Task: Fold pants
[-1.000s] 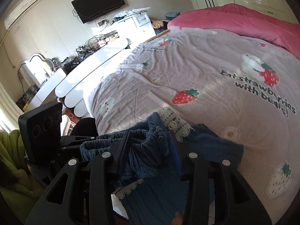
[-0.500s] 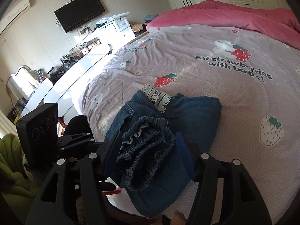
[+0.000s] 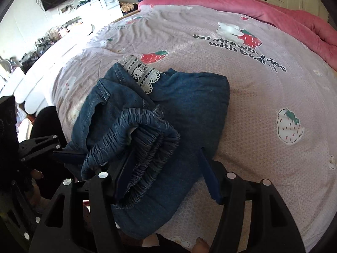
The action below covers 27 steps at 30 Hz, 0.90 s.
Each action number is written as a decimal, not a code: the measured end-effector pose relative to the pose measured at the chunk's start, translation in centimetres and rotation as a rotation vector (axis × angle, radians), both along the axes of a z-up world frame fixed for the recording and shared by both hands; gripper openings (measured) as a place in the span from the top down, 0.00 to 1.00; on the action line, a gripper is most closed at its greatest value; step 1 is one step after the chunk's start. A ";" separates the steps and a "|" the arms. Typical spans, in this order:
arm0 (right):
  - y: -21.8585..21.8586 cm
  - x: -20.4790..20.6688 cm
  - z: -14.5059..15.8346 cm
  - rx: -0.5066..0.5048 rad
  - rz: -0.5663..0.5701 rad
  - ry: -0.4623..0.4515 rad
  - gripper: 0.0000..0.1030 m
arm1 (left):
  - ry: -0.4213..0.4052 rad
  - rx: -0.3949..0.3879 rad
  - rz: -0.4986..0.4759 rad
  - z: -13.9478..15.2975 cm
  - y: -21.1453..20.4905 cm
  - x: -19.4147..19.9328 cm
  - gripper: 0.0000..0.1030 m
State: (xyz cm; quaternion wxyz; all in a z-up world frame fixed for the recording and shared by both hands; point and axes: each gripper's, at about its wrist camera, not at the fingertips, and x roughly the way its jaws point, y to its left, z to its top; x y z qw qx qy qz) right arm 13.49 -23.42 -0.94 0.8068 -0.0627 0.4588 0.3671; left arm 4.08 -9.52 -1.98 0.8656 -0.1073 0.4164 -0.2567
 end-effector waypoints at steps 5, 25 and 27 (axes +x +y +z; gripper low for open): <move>-2.2 -1.5 2.7 0.082 -0.020 -0.066 0.41 | -0.016 -0.052 0.073 2.3 4.2 -0.6 0.17; 6.4 -13.9 5.0 0.008 0.410 -0.364 0.29 | 0.080 0.040 0.177 3.5 9.5 8.0 0.30; 7.9 -14.5 4.1 -0.040 0.455 -0.398 0.30 | 0.108 0.041 0.174 2.7 9.5 8.5 0.35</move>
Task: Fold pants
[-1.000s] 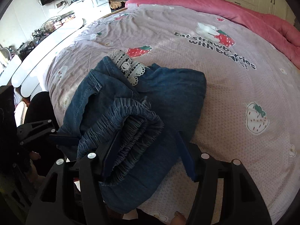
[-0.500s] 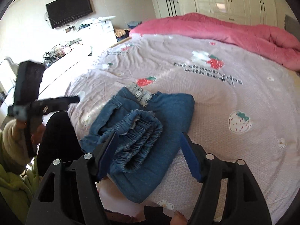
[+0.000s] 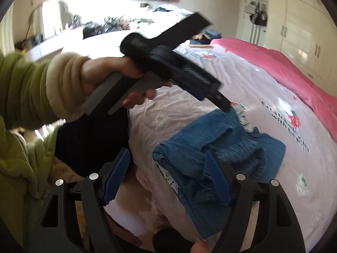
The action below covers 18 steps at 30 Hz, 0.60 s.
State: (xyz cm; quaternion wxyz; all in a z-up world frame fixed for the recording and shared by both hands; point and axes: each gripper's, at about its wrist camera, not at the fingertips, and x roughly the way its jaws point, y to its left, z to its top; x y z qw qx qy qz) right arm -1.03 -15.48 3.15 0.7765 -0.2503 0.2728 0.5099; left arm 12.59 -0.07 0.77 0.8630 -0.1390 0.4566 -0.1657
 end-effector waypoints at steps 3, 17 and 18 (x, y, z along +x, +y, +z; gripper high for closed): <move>1.7 -0.1 -1.4 -0.070 0.035 -0.038 0.40 | 0.034 0.005 -0.021 -0.8 -0.3 0.7 0.50; 3.0 0.1 -5.3 -0.246 0.135 -0.132 0.97 | 0.089 -0.004 -0.010 -2.5 -0.7 4.0 0.70; 2.6 -0.3 -5.5 -0.254 0.141 -0.130 0.97 | 0.087 -0.001 -0.012 -2.5 -0.8 4.1 0.70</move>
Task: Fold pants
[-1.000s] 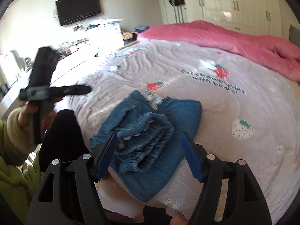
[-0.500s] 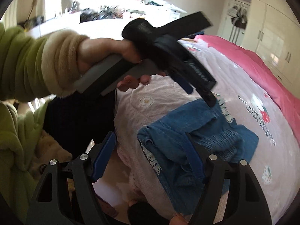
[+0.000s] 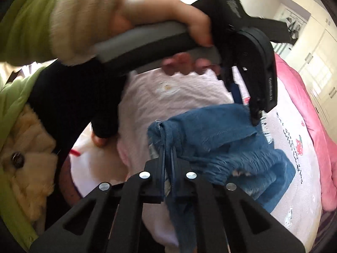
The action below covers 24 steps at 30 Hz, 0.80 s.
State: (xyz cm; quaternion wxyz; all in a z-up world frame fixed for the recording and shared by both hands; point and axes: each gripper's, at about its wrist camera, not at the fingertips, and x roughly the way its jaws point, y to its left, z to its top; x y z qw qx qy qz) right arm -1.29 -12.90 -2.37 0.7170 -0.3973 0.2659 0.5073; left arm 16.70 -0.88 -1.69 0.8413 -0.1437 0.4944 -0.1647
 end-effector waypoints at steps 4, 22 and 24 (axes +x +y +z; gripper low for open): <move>-1.1 -0.5 -1.6 -0.017 -0.027 0.021 0.97 | -0.009 0.014 -0.011 0.0 -0.7 0.1 0.70; 5.7 -2.2 -2.2 -0.091 0.155 -0.200 0.87 | -0.022 0.060 -0.012 0.0 -1.2 0.0 0.71; 5.6 -2.1 -2.3 -0.087 0.159 -0.161 0.90 | -0.022 0.064 -0.014 -0.1 -1.3 0.0 0.71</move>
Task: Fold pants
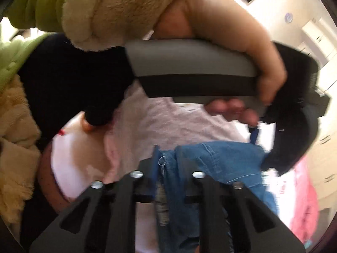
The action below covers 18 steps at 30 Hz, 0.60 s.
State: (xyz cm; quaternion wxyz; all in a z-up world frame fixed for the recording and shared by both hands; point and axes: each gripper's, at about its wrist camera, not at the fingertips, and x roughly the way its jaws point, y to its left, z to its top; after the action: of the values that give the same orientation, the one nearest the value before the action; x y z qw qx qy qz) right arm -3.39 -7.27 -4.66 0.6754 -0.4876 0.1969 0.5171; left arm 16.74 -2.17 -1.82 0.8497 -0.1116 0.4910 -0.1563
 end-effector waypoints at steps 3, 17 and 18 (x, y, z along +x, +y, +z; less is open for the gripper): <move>-1.0 -0.1 0.2 0.021 0.012 0.035 0.91 | -0.003 0.000 -0.001 -0.1 -0.1 0.1 0.70; -3.7 1.1 -0.6 0.182 -0.152 0.255 0.88 | -0.025 0.030 0.000 -0.2 -0.4 0.0 0.70; -4.0 1.1 -0.3 0.194 -0.166 0.267 0.87 | -0.027 0.032 0.001 -0.2 -0.4 -0.1 0.70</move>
State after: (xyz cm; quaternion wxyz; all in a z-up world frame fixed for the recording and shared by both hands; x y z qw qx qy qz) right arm -2.27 -11.26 -4.91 0.7274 -0.3292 0.2736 0.5363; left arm 16.67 -2.60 -2.02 0.8579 -0.0962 0.4821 -0.1497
